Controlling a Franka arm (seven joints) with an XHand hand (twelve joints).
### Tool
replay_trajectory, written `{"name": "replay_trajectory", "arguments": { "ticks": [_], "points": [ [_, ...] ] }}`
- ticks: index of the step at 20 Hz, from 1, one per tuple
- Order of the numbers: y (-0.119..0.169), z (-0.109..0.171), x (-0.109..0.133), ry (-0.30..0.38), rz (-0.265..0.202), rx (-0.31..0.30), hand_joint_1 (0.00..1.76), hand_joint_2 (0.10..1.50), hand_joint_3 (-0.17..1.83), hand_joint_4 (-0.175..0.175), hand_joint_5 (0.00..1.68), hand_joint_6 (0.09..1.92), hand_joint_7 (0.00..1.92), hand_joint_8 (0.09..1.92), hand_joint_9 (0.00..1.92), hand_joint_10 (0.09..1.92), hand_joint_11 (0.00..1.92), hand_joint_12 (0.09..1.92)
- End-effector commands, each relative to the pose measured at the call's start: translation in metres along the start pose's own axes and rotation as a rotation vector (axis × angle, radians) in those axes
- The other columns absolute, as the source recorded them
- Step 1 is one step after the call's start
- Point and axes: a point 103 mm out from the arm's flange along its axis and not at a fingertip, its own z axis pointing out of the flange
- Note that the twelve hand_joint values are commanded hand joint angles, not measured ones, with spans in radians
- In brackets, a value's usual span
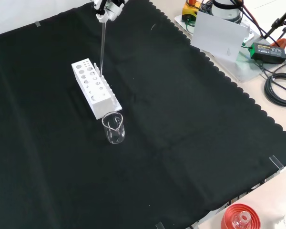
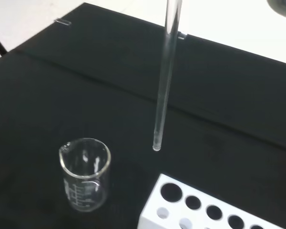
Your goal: Stir in the beaker to the left of the white test tube rack with the glass rod.
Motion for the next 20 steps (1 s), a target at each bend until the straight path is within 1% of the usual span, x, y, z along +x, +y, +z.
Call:
{"name": "replay_trajectory", "arguments": {
  "ticks": [1,5,10,14,16,20],
  "points": [
    [0.017,-0.002,0.027,0.012,-0.065,-0.006,1.17,1.19,-0.17,-0.175,1.01,1.01,1.56,0.64,1.79,0.36,1.65,0.78],
    [0.03,0.009,0.046,0.043,-0.091,-0.003,1.17,1.19,-0.17,-0.175,1.01,1.01,1.56,0.64,1.79,0.36,1.65,0.79],
    [0.046,0.024,0.057,0.046,-0.128,0.017,1.17,1.19,-0.17,-0.175,1.01,1.0,1.57,0.63,1.79,0.36,1.65,0.79],
    [0.056,0.033,0.06,0.053,-0.144,0.028,1.17,1.19,-0.17,-0.175,1.01,1.0,1.57,0.63,1.79,0.36,1.65,0.79],
    [0.06,0.039,0.059,0.052,-0.146,0.041,1.17,1.19,-0.17,-0.175,1.01,1.0,1.57,0.63,1.79,0.36,1.65,0.79],
    [0.068,0.054,0.056,0.058,-0.158,0.046,1.17,1.19,-0.17,-0.175,1.01,1.0,1.57,0.63,1.79,0.36,1.65,0.79]
  ]
}}
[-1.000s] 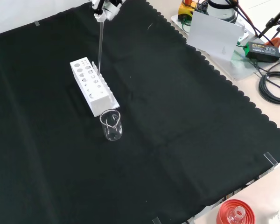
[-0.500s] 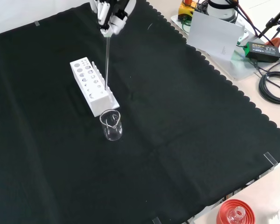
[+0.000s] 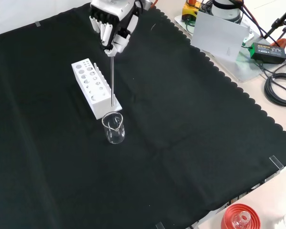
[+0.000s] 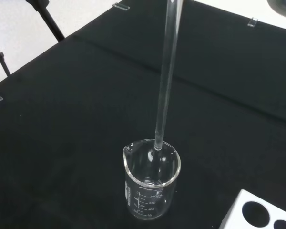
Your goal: Stir in the beaker to the left of the white test tube rack with the glass rod.
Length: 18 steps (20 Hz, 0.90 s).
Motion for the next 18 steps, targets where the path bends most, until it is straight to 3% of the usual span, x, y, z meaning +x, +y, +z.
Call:
{"name": "replay_trajectory", "arguments": {
  "ticks": [1,18],
  "points": [
    [0.015,0.019,-0.004,0.01,-0.026,0.009,1.17,1.19,-0.17,-0.175,1.01,1.0,1.57,0.63,1.79,0.36,1.65,0.79],
    [0.026,0.074,-0.001,0.038,-0.044,0.065,1.17,1.19,-0.17,-0.175,1.01,1.01,1.57,0.62,1.79,0.36,1.66,0.79]
  ]
}}
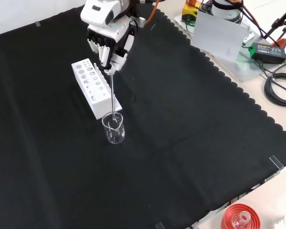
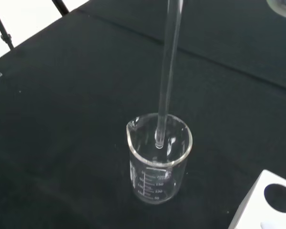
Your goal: Stir in the beaker to the left of the white test tube rack with the glass rod.
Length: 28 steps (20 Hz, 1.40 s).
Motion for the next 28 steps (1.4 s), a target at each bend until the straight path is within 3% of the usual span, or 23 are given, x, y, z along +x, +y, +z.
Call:
{"name": "replay_trajectory", "arguments": {
  "ticks": [1,8,16,24,28],
  "points": [
    [0.007,0.027,0.002,0.013,-0.012,0.025,1.17,1.19,-0.17,-0.175,1.01,1.01,1.57,0.62,1.79,0.36,1.66,0.79],
    [0.017,0.046,0.014,0.028,-0.03,0.059,1.17,1.19,-0.17,-0.175,1.01,1.01,1.57,0.62,1.79,0.35,1.66,0.79],
    [0.036,0.041,0.031,0.045,-0.064,0.065,1.17,1.19,-0.17,-0.175,1.0,1.01,1.57,0.62,1.79,0.35,1.66,0.79],
    [0.048,0.036,0.004,0.058,-0.059,0.061,1.17,1.19,-0.17,-0.175,1.0,1.01,1.58,0.62,1.79,0.35,1.66,0.79],
    [0.047,0.044,-0.032,0.076,-0.03,0.065,1.17,1.19,-0.17,-0.175,1.0,1.01,1.57,0.61,1.79,0.35,1.66,0.79]
  ]
}}
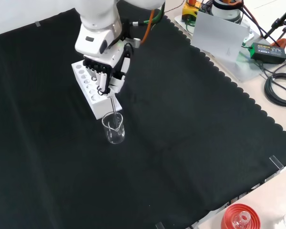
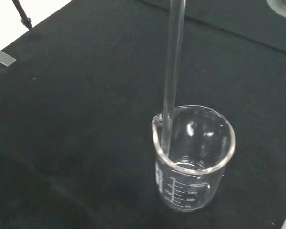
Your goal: Stir in the beaker to the left of the white test tube rack with the glass rod.
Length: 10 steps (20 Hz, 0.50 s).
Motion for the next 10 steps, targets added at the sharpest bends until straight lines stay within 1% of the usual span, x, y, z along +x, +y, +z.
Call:
{"name": "replay_trajectory", "arguments": {
  "ticks": [1,7,10],
  "points": [
    [-0.004,0.01,-0.046,0.025,0.036,0.013,1.17,1.19,-0.17,-0.175,1.0,1.01,1.57,0.61,1.79,0.35,1.66,0.79],
    [-0.019,0.021,-0.07,0.042,0.073,0.023,1.17,1.19,-0.17,-0.175,1.0,1.01,1.57,0.61,1.79,0.35,1.66,0.79],
    [-0.027,0.026,-0.069,0.057,0.087,0.033,1.17,1.19,-0.17,-0.175,1.0,1.01,1.57,0.61,1.79,0.35,1.66,0.79]
  ]
}}
